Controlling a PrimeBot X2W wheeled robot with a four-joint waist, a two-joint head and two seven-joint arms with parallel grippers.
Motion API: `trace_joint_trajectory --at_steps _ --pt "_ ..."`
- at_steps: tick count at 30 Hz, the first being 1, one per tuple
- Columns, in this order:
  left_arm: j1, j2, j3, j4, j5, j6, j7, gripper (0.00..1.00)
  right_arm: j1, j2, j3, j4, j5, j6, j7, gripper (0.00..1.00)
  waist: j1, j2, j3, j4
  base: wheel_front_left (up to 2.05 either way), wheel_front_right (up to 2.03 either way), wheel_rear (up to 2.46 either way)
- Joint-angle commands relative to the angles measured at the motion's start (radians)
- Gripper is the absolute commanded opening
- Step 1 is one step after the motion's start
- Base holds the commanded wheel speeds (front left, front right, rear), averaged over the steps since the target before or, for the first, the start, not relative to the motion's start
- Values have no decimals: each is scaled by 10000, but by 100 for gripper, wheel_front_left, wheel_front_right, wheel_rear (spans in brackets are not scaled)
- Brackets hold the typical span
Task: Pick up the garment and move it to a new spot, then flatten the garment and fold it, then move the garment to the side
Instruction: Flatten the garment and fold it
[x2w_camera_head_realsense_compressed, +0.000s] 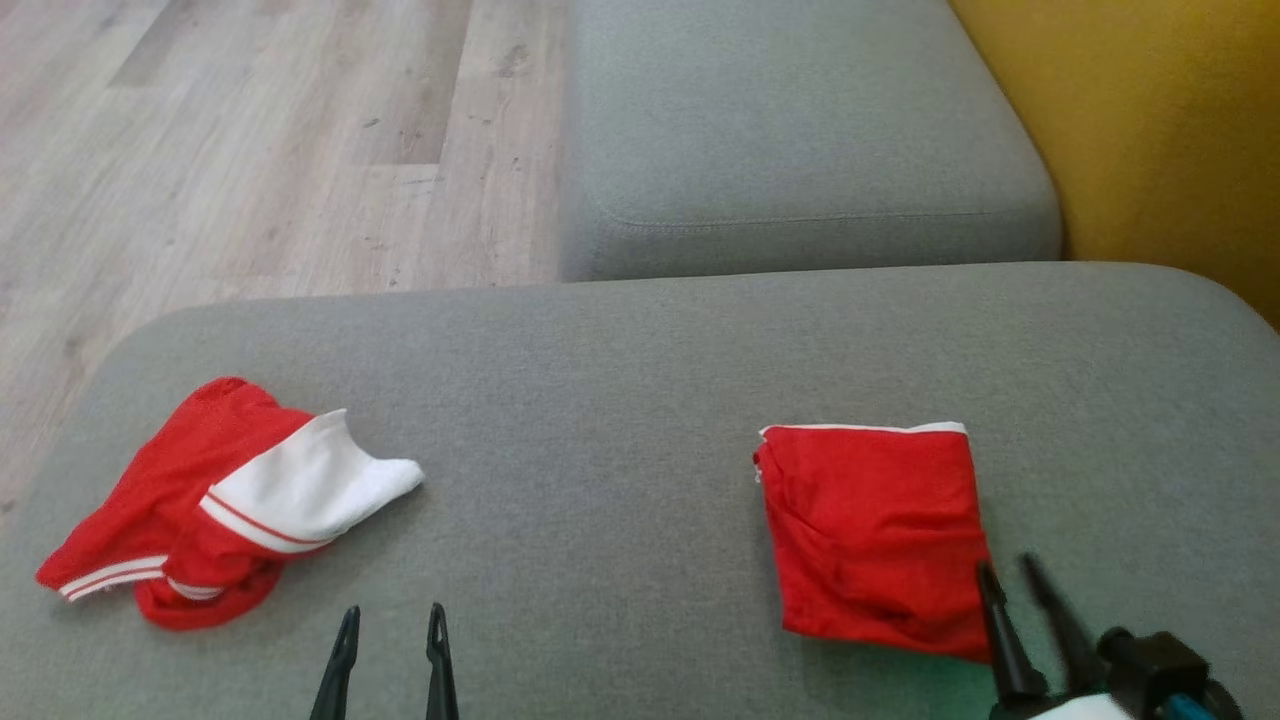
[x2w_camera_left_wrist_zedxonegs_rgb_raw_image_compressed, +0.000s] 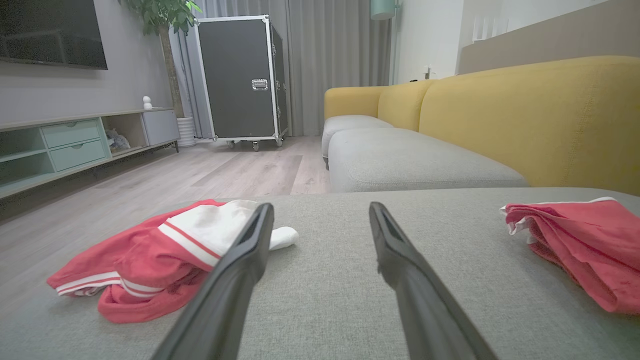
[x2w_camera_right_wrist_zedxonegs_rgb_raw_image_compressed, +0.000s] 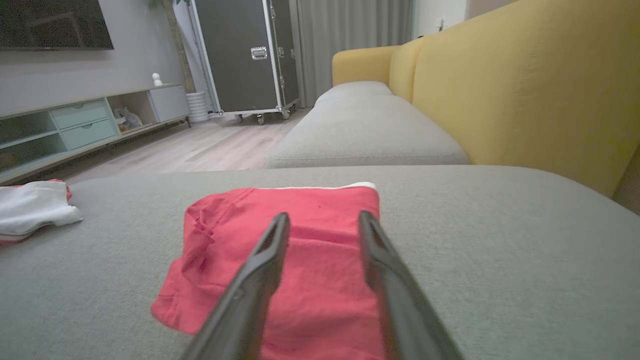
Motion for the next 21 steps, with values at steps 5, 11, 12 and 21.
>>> trace_joint_trajectory --at_steps 5,11,12,21 --pt "-570 -50 298 -378 112 -23 -53 100 -874 -82 463 499 184 -7 -134 0 0 -1 113 320 0 0 0" --pt "-655 -55 215 -334 91 -33 -53 100 -2162 177 1267 2403 252 -7 -135 0 0 -1 246 748 0 0 0" --pt "-677 -55 202 -309 82 -40 -53 100 -2354 240 1441 2706 306 -7 -135 0 0 -1 268 812 0 0 0" --pt "-897 -58 133 -121 58 -67 -53 100 -2918 568 4715 4046 1965 -7 -135 0 0 -1 409 1220 0 0 0"
